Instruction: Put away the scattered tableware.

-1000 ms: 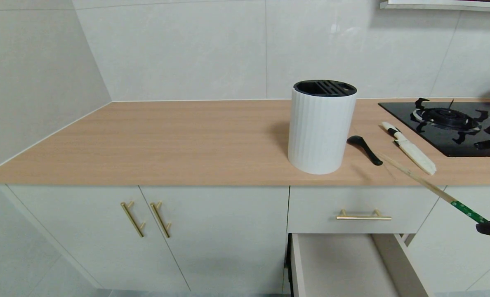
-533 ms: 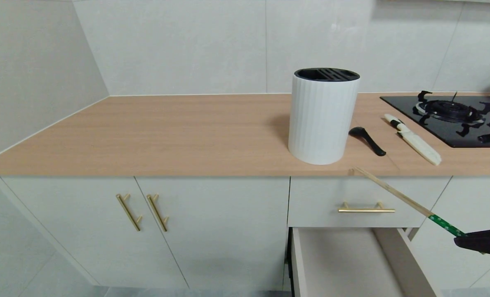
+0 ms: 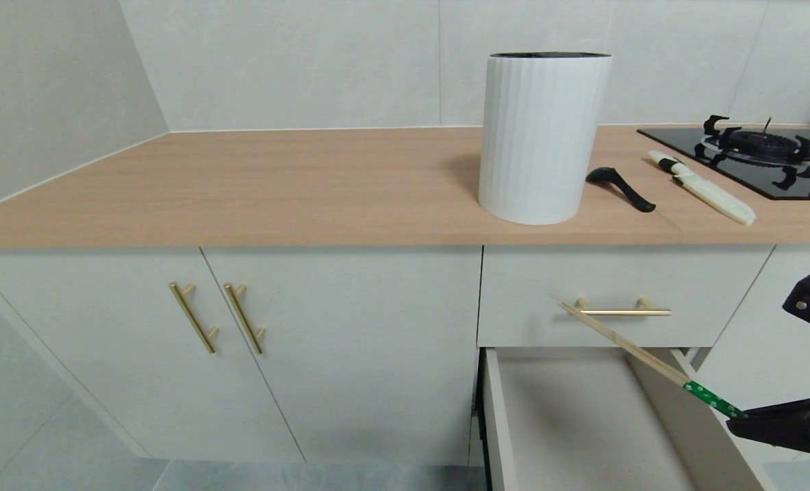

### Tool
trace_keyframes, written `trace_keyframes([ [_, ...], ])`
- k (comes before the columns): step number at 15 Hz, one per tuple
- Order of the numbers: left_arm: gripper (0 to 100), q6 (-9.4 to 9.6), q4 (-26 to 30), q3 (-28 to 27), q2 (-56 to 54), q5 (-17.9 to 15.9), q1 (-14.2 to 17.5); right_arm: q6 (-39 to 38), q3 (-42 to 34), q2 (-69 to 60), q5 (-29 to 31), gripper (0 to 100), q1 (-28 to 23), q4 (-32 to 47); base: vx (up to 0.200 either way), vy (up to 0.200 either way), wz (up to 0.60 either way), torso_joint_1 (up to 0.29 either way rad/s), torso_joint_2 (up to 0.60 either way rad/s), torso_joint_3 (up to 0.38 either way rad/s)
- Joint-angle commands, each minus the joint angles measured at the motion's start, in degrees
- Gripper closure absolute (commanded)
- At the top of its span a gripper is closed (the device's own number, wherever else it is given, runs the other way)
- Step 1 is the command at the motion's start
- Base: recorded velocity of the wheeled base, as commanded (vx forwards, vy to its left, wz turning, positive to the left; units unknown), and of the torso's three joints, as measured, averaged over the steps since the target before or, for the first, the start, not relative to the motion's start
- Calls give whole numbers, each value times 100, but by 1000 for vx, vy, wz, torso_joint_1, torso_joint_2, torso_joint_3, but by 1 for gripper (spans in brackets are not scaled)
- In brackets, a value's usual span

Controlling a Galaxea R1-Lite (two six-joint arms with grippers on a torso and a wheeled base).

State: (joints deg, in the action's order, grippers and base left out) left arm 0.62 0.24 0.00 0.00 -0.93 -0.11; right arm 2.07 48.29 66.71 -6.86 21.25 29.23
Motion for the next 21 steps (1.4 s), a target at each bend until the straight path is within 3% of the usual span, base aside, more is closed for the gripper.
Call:
trace_keyframes([
  [1, 0, -1, 2, 0, 0, 5, 2, 4, -47, 176, -8, 100, 37, -14, 0, 0, 0, -173, 461, 286],
  [5, 0, -1, -7, 0, 0, -4, 2, 4, -469, 457, -8, 100, 152, -708, 0, 0, 0, -140, 413, 270],
  [12, 0, -1, 2, 0, 0, 5, -7, -58, -531, 1450, 10, 100, 204, -1174, 0, 0, 0, -14, 46, 27],
  [16, 0, -1, 2, 0, 0, -4, -7, -524, -267, 3094, 10, 100, 204, -1297, 0, 0, 0, 0, 0, 0],
  [21, 0, -1, 2, 0, 0, 5, 2, -1789, -179, 4395, 133, 100, 239, -2572, 0, 0, 0, 0, 0, 0],
])
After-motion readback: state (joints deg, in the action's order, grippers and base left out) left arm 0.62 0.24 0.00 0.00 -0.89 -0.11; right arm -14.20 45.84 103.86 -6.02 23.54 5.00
